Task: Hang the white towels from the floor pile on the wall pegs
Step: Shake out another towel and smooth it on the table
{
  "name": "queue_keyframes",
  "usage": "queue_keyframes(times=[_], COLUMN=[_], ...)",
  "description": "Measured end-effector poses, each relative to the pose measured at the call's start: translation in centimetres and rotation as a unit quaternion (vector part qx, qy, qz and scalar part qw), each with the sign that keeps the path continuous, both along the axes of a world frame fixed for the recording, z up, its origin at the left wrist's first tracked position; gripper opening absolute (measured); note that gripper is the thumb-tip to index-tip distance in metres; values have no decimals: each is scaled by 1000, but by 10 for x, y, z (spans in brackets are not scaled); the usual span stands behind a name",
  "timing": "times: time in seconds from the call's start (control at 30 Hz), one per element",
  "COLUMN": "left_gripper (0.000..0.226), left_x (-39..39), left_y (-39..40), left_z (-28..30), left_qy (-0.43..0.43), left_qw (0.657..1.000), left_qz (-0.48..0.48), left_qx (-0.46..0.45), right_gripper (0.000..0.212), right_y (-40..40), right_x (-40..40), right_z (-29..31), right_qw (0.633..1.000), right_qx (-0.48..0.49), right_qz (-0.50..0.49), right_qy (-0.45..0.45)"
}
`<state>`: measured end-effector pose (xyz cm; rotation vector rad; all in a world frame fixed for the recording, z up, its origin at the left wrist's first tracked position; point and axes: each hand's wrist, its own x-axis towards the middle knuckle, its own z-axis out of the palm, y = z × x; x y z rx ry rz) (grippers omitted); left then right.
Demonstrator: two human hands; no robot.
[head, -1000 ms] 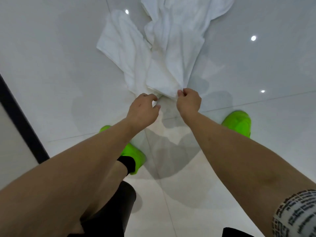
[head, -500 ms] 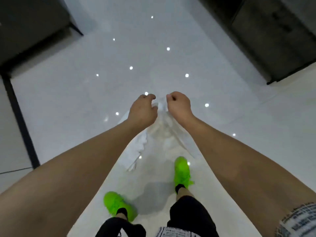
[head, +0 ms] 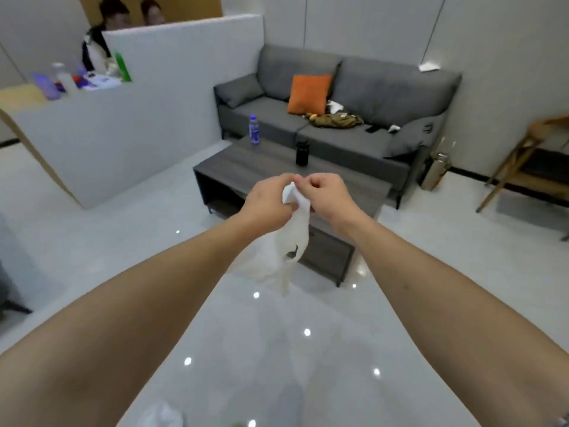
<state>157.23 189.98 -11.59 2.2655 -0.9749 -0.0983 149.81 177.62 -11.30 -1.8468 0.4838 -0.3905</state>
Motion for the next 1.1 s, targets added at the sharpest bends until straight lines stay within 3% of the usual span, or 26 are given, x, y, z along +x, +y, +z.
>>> queue_keyframes(times=[0.1, 0.17, 0.33, 0.47, 0.6, 0.7, 0.77, 0.93, 1.1], left_gripper=[35, 15, 17, 13, 14, 21, 25, 18, 20], left_x=[1, 9, 49, 92, 122, 129, 134, 156, 182], left_y=[-73, -123, -257, -361, -459, -520, -556, -640, -701], left_z=[19, 27, 42, 65, 103, 120, 127, 131, 135], left_qy=[41, 34, 15, 43, 26, 22, 3, 0, -15], left_qw=[997, 995, 989, 983, 979, 975, 977, 981, 978], left_qz=[-58, -79, -120, -114, -134, -168, -176, -129, -20], left_qx=[-37, -49, -85, -136, -152, -142, -122, -147, -207], right_gripper=[48, 55, 36, 21, 15, 47, 50, 43, 24], right_y=[-65, -110, -235, -323, -405, -468, -510, -613, -692], right_x=[-8, -10, 13, 48, 71, 82, 88, 107, 137], right_z=[24, 32, 45, 66, 83, 90, 93, 103, 112], right_qw=[999, 996, 987, 985, 982, 970, 967, 957, 948], right_qx=[0, 0, -11, 38, -54, -84, -105, -162, -278], right_qz=[-36, -71, -157, -163, -181, -229, -233, -230, -134], right_qy=[-28, -47, -42, -36, -16, -6, -7, -62, -81])
